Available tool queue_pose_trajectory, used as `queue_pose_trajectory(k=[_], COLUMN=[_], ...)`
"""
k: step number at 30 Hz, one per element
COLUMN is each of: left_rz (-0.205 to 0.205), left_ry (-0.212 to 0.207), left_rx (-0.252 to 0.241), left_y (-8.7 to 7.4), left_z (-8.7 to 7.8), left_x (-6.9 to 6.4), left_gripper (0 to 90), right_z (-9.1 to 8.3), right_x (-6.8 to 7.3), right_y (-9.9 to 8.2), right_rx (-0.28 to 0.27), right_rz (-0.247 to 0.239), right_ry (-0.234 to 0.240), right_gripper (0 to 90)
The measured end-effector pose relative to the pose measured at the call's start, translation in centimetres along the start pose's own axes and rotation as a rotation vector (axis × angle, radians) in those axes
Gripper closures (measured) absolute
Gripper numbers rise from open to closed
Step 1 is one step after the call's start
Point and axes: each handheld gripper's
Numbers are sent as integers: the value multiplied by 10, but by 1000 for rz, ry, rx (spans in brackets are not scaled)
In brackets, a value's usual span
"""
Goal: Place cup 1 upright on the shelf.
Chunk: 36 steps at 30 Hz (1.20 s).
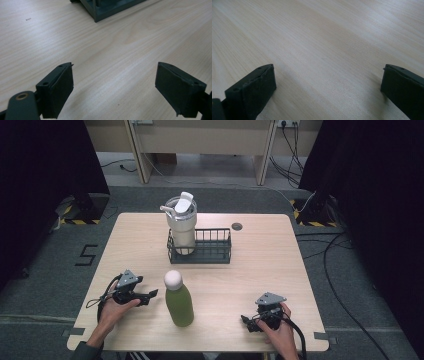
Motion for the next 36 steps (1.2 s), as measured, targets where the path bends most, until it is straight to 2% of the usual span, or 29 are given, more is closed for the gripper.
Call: queue_pose_trajectory(k=[19,22,26,28,33,36], left_rz=[11,30,38,40,24,18], left_ry=[6,22,55,53,59,43], left_rx=[64,68,102,100,111,119], left_y=[-19,-21,-23,-24,-26,-26], left_z=[-14,-16,-16,-17,-18,-19], left_x=[-13,-15,-16,-16,-16,-15], left_gripper=[148,149,149,149,146,144], right_z=[0,0,0,0,0,0], right_x=[0,0,0,0,0,0], right_y=[0,0,0,0,0,0], right_rx=[0,0,0,1,1,1], right_rz=[-6,-6,-5,-5,-6,-7], right_ry=[4,4,4,4,4,3], right_gripper=[3,3,3,3,3,3])
Point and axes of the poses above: each handheld gripper's, and its own axes: z roughly forward along the jaws, y roughly out of its top, x roughly to its left, and after that the axes turned 8 degrees about -z, right-handed
